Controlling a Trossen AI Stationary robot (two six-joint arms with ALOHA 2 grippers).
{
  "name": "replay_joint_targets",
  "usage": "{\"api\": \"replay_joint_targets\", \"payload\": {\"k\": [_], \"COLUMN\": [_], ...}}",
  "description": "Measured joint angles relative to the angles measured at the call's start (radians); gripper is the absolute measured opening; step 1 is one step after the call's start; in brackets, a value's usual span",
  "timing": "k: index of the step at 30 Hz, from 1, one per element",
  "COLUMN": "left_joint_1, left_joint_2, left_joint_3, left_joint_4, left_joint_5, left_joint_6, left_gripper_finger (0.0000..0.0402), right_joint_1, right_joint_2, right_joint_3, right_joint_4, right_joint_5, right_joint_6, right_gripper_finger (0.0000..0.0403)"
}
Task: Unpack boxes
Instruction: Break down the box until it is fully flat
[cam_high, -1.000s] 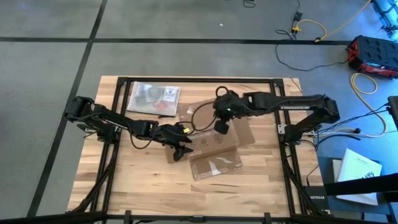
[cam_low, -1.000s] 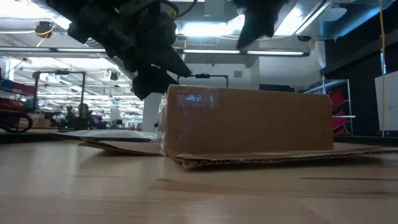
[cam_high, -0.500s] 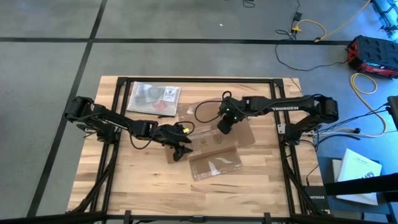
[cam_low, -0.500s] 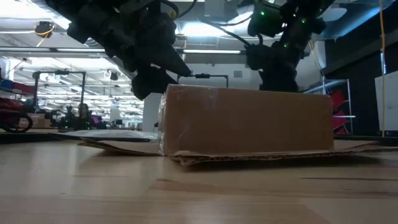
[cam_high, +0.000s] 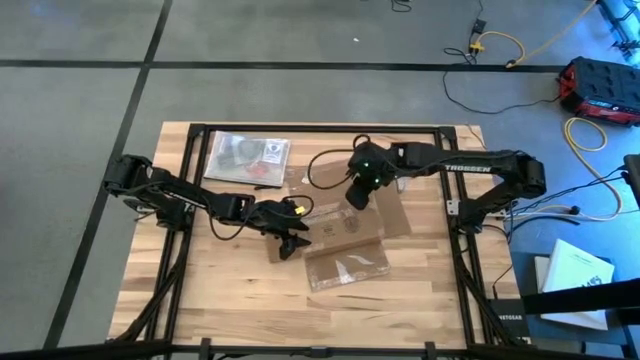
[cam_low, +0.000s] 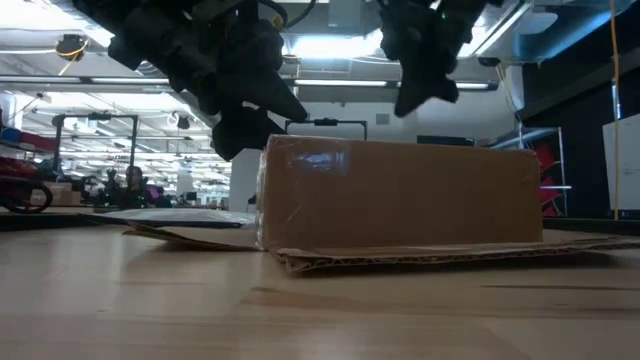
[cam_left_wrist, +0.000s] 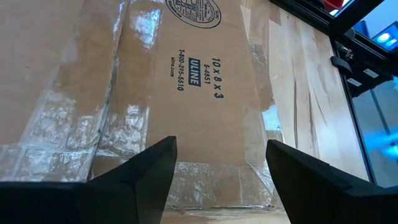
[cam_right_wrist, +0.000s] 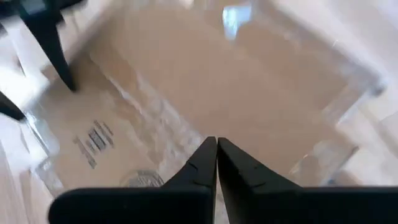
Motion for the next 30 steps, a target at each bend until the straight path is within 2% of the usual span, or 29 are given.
{"api": "replay_joint_targets", "payload": {"k": [4, 7, 14, 17, 20, 24, 27, 30], "left_joint_1": [0.000, -0.007, -0.014, -0.014, -0.006, 0.044, 0.104, 0.177], "left_joint_2": [0.000, -0.017, -0.095, -0.137, -0.161, -0.161, -0.156, -0.155], "left_joint_3": [0.000, -0.001, 0.010, 0.023, 0.040, 0.040, 0.041, 0.041], "left_joint_4": [0.003, 0.019, 0.018, 0.032, 0.042, 0.025, -0.012, -0.047], "left_joint_5": [-0.003, -0.010, -0.071, -0.107, -0.132, -0.159, -0.160, -0.160], "left_joint_6": [-0.016, -0.024, 0.014, 0.035, 0.105, 0.174, 0.167, 0.162], "left_gripper_finger": [0.0239, 0.0239, 0.0239, 0.0239, 0.0239, 0.0239, 0.0239, 0.0239], "right_joint_1": [0.036, 0.055, 0.058, 0.058, 0.058, 0.044, 0.015, -0.004], "right_joint_2": [-0.012, -0.017, -0.014, -0.014, -0.014, -0.014, -0.014, -0.010], "right_joint_3": [0.059, 0.075, 0.074, 0.074, 0.075, 0.075, 0.075, 0.075], "right_joint_4": [-0.010, -0.009, -0.044, -0.035, -0.023, -0.043, -0.060, -0.070], "right_joint_5": [0.047, 0.041, 0.028, 0.011, -0.030, -0.098, -0.215, -0.276], "right_joint_6": [-0.004, -0.018, -0.035, -0.097, -0.180, -0.261, -0.283, -0.285], "right_gripper_finger": [0.0005, 0.0030, 0.0168, 0.0230, 0.0268, 0.0277, 0.0268, 0.0256]}}
